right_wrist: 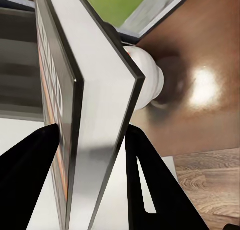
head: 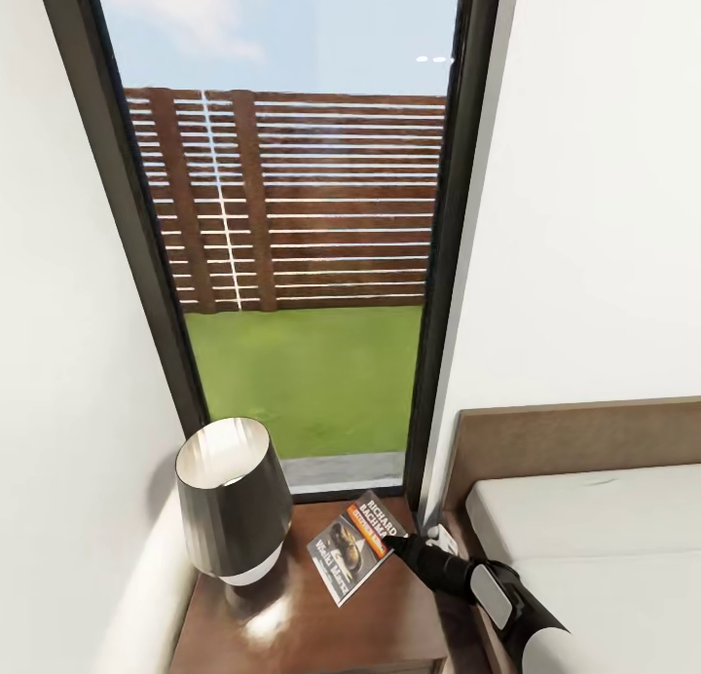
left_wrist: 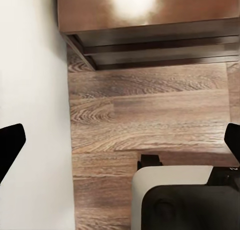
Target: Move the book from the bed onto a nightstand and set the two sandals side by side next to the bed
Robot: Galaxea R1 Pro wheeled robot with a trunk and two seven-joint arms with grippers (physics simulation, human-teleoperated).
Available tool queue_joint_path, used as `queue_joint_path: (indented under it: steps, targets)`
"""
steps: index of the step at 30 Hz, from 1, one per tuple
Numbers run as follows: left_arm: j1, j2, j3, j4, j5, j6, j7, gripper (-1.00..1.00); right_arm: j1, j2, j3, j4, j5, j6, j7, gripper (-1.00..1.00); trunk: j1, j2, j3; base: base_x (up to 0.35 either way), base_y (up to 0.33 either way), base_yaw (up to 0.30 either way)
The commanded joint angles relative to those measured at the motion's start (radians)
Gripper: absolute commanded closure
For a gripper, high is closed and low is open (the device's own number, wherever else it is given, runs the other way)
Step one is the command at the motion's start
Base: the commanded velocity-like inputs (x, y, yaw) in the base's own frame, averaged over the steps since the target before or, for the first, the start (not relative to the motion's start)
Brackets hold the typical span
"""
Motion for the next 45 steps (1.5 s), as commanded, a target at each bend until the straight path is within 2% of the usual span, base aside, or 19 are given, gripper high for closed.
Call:
queue_joint_path:
  steps: [1,13,26,38,45]
  targets:
    - [-0.001,0.001,-0.007,0.0,0.011,-0.002,-0.003,-1.0,-0.001,0.001,-0.006,-0.001,-0.004,0.008,0.0,1.0,0.004,-0.009,-0.005,0.0,0.0,0.0]
    - [-0.003,0.0,-0.003,-0.001,0.015,-0.003,-0.002,-1.0,-0.001,0.001,-0.007,-0.001,-0.004,0.005,0.001,1.0,0.05,-0.093,-0.043,0.0,0.0,0.0]
    - [-0.003,-0.005,-0.003,-0.002,0.011,-0.004,0.001,-1.0,-0.001,0.0,-0.007,-0.001,-0.005,-0.011,0.001,1.0,0.05,-0.093,-0.043,0.0,0.0,0.0]
    - [-0.003,-0.003,-0.003,-0.001,0.01,-0.004,0.002,-1.0,-0.001,0.004,-0.006,-0.001,-0.006,-0.012,0.001,1.0,0.096,-0.177,-0.08,0.0,0.0,0.0]
    - [-0.003,-0.002,-0.003,-0.001,0.01,-0.004,0.002,-1.0,-0.001,0.018,0.0,0.0,-0.005,-0.011,-0.004,1.0,0.123,-0.226,-0.102,0.0,0.0,0.0]
